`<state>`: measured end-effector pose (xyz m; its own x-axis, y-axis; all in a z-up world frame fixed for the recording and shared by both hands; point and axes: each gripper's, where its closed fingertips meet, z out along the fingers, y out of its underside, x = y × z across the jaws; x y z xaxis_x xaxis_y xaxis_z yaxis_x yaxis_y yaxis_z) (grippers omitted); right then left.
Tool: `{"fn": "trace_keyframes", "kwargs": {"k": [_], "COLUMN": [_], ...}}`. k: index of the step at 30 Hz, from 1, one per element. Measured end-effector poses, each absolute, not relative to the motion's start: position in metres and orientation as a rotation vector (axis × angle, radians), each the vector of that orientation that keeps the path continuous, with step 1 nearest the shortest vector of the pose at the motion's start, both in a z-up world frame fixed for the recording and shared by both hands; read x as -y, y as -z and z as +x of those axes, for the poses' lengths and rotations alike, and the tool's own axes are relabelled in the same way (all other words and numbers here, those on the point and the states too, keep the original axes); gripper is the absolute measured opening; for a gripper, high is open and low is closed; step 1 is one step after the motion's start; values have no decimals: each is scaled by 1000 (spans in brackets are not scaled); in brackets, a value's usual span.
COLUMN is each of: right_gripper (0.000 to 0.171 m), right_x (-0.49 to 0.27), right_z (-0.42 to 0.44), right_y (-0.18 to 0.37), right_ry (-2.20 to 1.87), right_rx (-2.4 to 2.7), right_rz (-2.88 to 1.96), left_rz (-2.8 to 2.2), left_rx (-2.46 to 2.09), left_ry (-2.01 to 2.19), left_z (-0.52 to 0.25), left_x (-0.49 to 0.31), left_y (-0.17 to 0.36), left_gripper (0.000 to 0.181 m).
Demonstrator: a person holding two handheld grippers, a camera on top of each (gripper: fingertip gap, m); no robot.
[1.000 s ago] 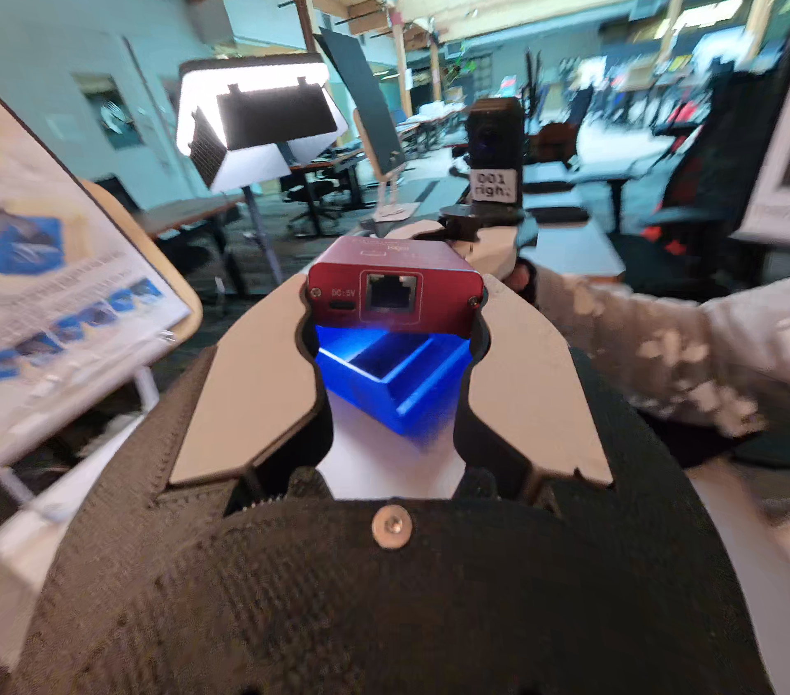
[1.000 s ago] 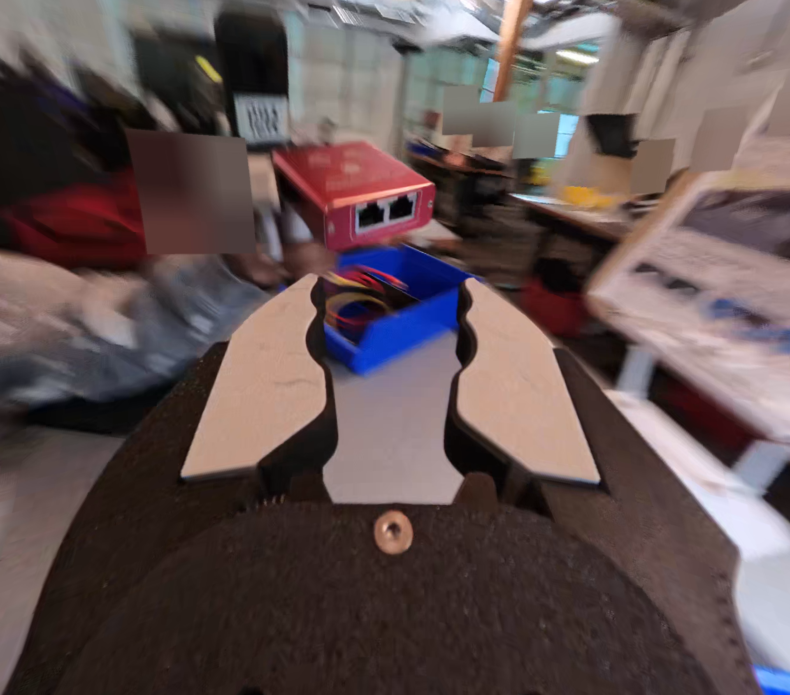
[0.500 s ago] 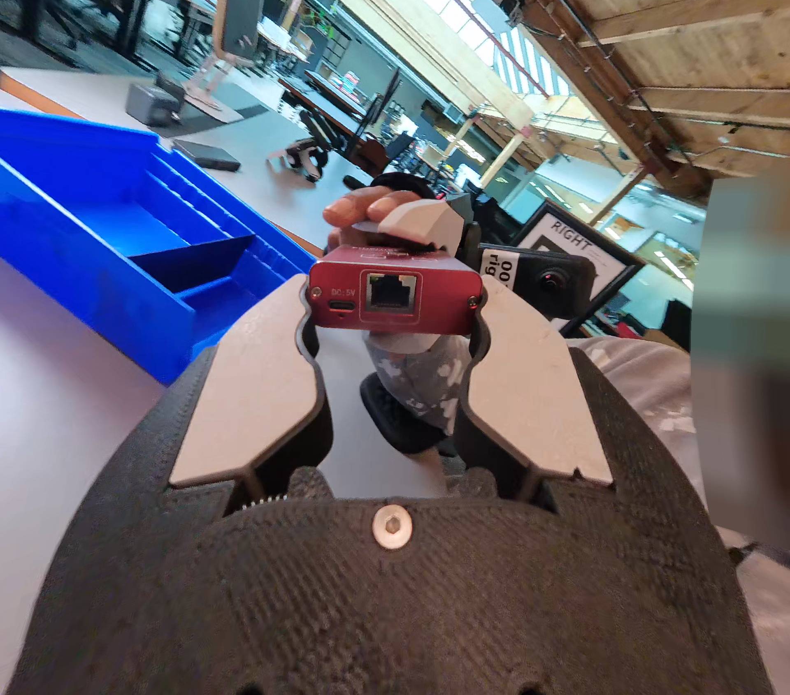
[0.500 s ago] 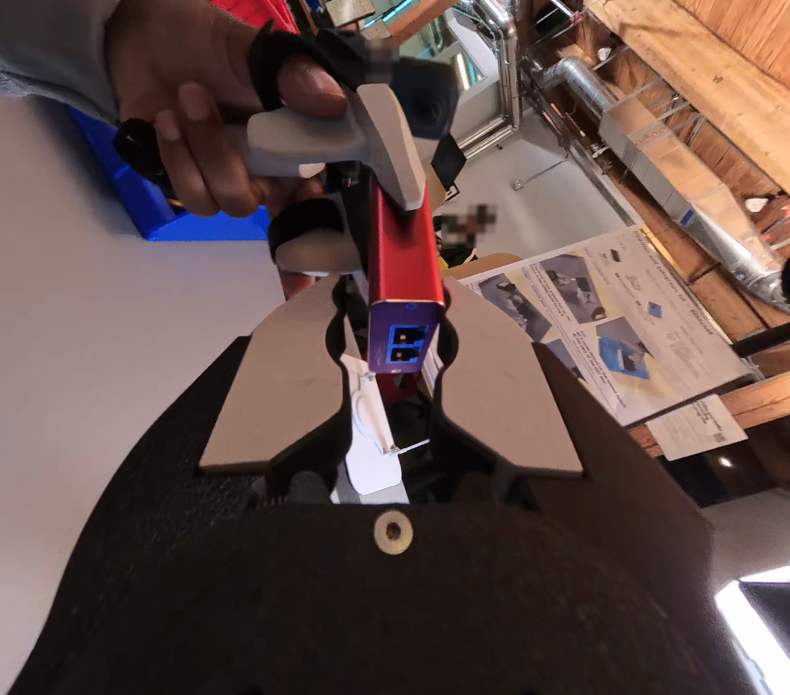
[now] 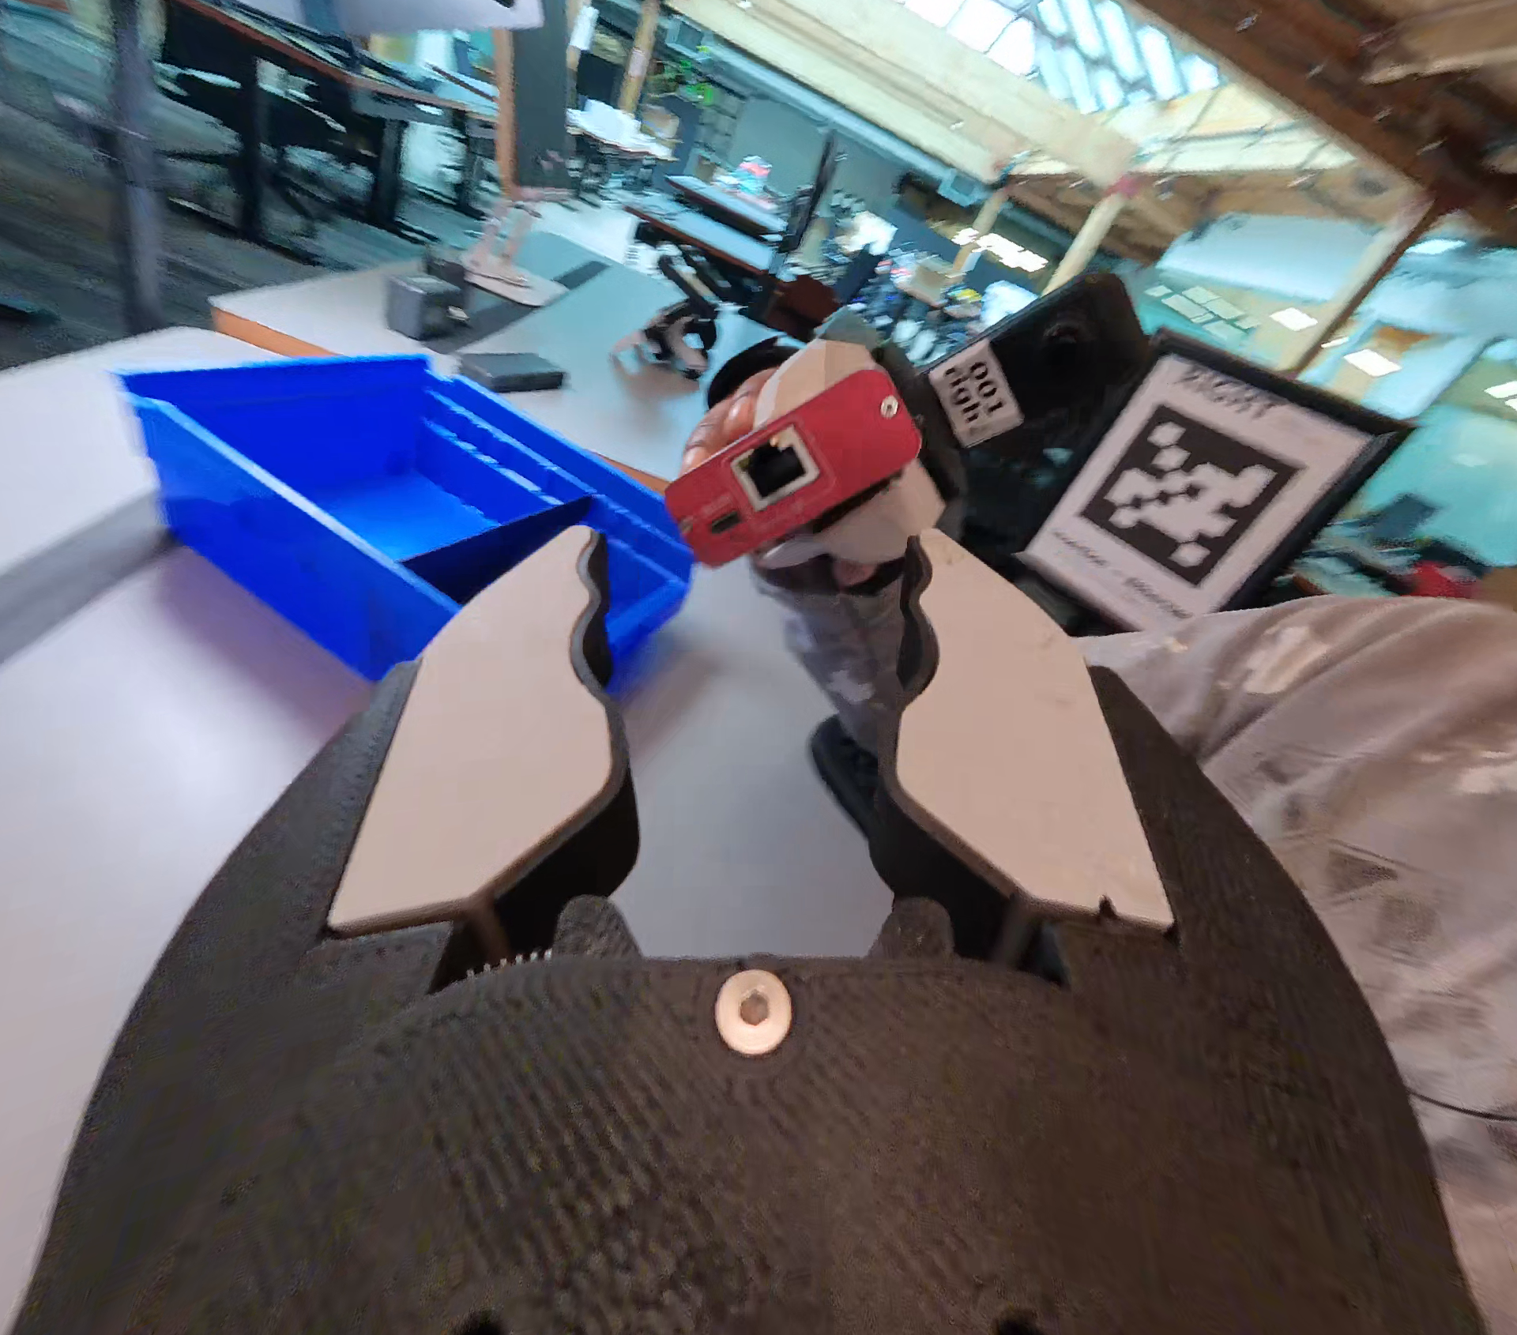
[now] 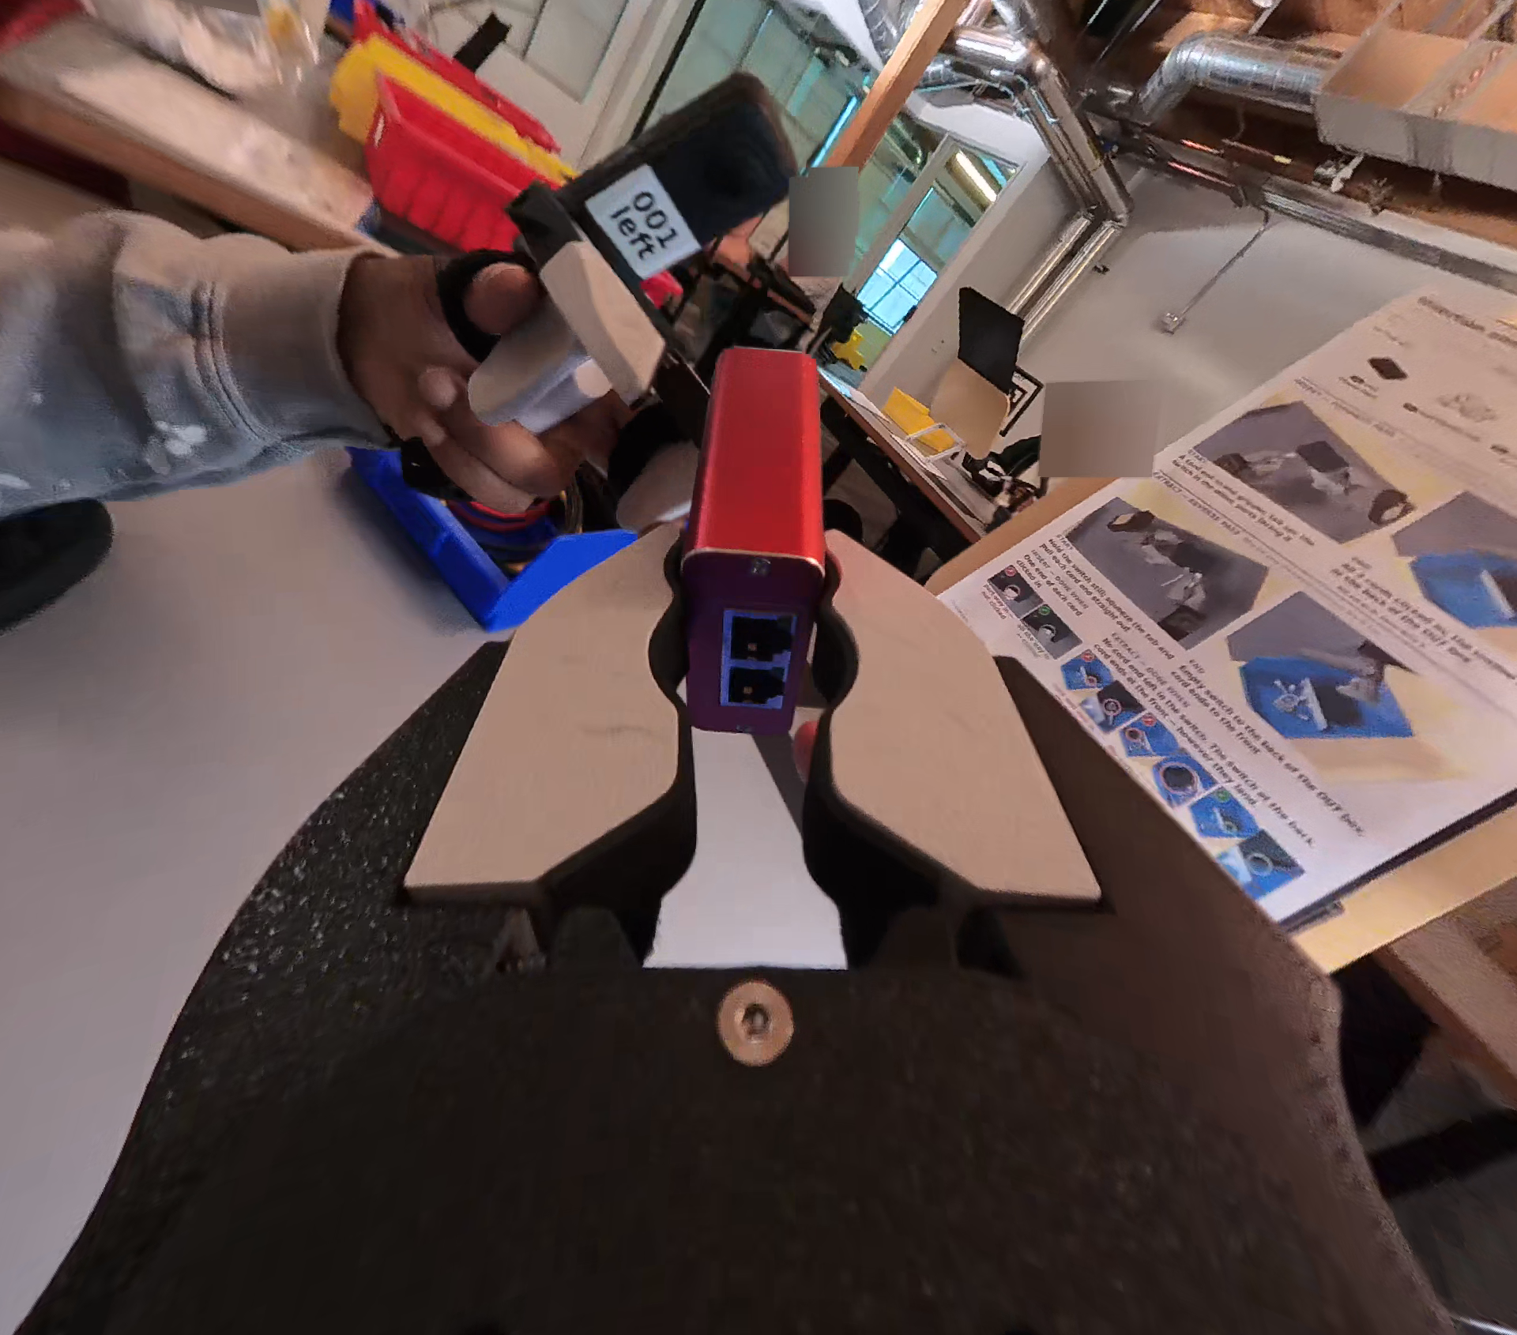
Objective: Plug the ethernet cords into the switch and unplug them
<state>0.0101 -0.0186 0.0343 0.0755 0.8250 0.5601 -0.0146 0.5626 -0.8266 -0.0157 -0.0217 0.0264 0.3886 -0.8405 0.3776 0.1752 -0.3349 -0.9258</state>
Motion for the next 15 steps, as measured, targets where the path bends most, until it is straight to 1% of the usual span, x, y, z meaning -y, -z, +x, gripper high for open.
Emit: {"fn": "trace_keyframes", "kwargs": {"k": [4,9,12,15], "right_gripper": [26,26,26,26], "right_x": [9,-1,-3,-4], "right_z": [22,31,31,29], "right_y": [-44,-50,-49,-47], "right_ry": [-809,-869,-895,-890], "right_rx": [1296,1252,1247,1253], "right_rz": [-801,-829,-837,-840], "left_rz": [-1610,-1747,-1920,-2125], "left_rx": [-589,-447,-370,-301], "left_ry": [837,324,39,-160], "left_z": [-61,-176,-259,-332], "left_x": [13,1,0,11], "left_y": [-33,-35,-13,27], "left_gripper": [64,52,46,42]}}
